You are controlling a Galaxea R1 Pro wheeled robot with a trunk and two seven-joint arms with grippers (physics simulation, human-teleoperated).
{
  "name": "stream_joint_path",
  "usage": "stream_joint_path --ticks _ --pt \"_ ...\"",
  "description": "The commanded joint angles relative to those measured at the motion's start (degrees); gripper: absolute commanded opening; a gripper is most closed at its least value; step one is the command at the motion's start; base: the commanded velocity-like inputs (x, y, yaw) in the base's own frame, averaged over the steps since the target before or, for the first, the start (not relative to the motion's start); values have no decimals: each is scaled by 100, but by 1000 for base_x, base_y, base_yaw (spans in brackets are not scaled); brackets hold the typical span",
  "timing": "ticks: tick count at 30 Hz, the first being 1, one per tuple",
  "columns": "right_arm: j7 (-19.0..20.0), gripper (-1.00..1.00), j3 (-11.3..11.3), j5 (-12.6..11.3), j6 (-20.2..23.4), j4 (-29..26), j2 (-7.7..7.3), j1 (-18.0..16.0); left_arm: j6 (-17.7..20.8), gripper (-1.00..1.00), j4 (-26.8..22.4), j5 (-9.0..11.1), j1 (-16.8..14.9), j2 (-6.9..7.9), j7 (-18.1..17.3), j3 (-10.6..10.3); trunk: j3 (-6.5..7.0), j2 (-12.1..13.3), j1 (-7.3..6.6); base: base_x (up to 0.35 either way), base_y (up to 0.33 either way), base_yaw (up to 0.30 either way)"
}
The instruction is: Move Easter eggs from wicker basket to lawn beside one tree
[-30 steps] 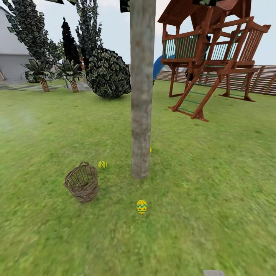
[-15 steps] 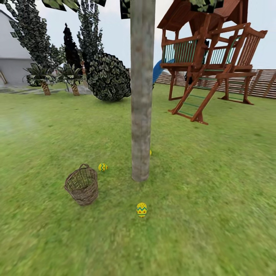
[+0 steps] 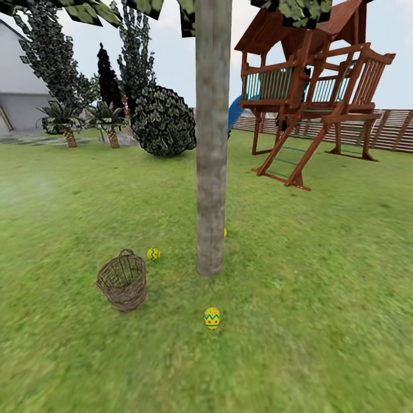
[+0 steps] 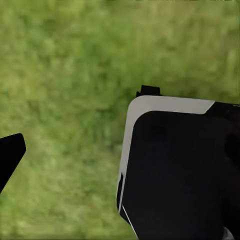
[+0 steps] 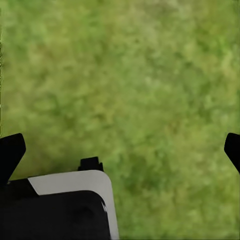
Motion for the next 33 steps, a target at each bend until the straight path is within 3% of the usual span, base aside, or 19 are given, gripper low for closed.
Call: stream_joint_path --ticks 1,33 --pt "-4 100 48 -32 -24 16 6 -7 -24 100 15 14 -4 -3 1 -29 -5 -12 4 0 0 0" --pt "-39 100 55 -5 30 22 38 -6 22 100 -2 -1 1 -10 -15 -25 4 -12 4 0 0 0"
